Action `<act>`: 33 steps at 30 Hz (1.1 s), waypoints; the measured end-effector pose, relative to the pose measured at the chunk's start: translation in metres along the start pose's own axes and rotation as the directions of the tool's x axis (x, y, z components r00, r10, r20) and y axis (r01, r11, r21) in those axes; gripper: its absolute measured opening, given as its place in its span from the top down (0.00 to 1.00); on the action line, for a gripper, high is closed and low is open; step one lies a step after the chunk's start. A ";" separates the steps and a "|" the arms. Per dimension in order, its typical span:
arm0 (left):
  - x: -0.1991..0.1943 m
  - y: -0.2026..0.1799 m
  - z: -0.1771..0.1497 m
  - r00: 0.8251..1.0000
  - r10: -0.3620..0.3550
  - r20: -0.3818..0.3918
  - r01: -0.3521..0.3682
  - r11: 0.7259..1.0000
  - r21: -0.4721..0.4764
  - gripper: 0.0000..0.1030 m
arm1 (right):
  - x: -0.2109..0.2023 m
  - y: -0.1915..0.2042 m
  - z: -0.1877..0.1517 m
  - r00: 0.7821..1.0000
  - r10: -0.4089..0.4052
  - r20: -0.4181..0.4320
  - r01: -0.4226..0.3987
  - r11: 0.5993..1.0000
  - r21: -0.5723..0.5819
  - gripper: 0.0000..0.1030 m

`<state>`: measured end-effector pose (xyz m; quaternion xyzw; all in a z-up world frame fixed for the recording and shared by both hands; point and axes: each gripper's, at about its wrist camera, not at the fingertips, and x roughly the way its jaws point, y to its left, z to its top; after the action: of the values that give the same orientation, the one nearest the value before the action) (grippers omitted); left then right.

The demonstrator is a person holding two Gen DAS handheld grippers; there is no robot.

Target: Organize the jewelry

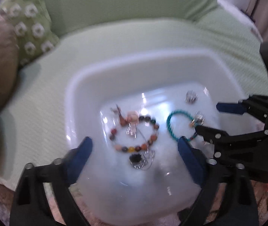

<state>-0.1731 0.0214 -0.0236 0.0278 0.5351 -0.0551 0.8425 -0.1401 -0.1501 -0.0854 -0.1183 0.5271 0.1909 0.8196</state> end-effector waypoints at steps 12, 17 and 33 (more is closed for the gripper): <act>-0.002 0.017 -0.004 0.988 0.146 0.054 -0.142 0.987 -0.075 0.14 | -0.029 -0.008 -0.030 0.988 -0.026 0.149 0.022 0.999 0.024 0.20; 0.006 0.020 -0.006 0.986 0.160 0.049 -0.156 0.985 -0.071 0.14 | -0.024 -0.016 -0.025 0.981 -0.037 0.193 0.031 0.999 0.037 0.20; 0.010 0.016 -0.010 0.991 0.109 0.084 -0.103 0.992 -0.073 0.14 | -0.018 -0.011 -0.021 0.977 -0.072 0.199 0.069 0.997 0.021 0.18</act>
<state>-0.1763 0.0379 -0.0370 0.0247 0.4970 0.0068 0.8674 -0.1589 -0.1718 -0.0779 -0.1117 0.4389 0.1690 0.8754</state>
